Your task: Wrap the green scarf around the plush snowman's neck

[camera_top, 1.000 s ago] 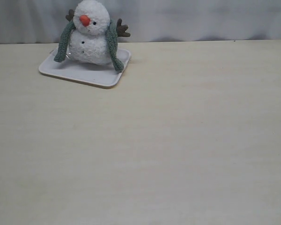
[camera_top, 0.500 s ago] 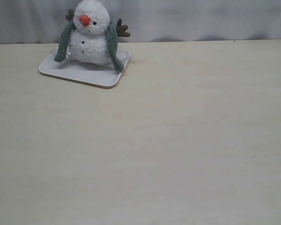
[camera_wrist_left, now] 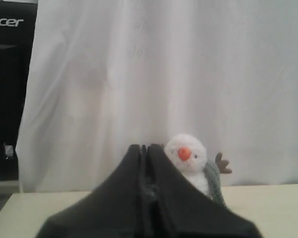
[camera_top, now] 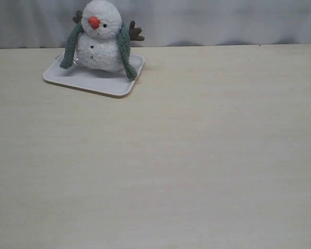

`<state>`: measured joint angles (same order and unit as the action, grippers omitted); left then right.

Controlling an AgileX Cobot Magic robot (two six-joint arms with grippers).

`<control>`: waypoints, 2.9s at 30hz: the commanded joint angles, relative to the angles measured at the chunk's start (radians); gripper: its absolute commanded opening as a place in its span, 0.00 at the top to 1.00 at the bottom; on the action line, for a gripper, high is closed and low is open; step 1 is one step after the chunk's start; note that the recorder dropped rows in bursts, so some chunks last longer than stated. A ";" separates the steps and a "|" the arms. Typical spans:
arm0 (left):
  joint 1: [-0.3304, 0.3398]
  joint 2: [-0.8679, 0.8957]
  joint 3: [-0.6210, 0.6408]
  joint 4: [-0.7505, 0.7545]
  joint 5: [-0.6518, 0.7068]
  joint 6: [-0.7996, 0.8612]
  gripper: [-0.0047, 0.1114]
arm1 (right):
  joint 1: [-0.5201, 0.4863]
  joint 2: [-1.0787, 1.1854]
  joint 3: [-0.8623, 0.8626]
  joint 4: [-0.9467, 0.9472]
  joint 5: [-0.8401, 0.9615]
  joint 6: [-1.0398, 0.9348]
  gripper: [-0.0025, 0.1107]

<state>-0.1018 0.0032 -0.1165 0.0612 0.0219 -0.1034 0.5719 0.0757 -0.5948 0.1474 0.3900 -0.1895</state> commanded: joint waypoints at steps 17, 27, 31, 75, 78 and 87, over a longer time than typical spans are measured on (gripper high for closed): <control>0.096 -0.003 0.116 0.042 0.269 0.120 0.96 | 0.001 -0.004 0.002 0.002 0.003 0.004 0.94; 0.096 -0.003 0.116 0.042 0.294 0.130 0.96 | 0.001 -0.004 0.002 0.002 0.003 0.004 0.94; 0.096 -0.003 0.116 0.042 0.294 0.130 0.96 | 0.001 -0.004 0.002 0.002 0.003 0.004 0.94; 0.096 -0.003 0.116 0.042 0.287 0.130 0.96 | -0.672 -0.076 0.505 -0.069 -0.415 0.079 0.94; 0.096 -0.003 0.116 0.042 0.287 0.130 0.96 | -0.675 -0.076 0.595 -0.121 -0.404 0.079 0.94; 0.096 -0.003 0.116 0.042 0.287 0.130 0.96 | -0.638 -0.076 0.595 -0.200 -0.053 0.079 0.94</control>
<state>-0.0106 0.0032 -0.0035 0.1021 0.3201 0.0270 -0.0715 0.0041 -0.0021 -0.0390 0.3215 -0.1144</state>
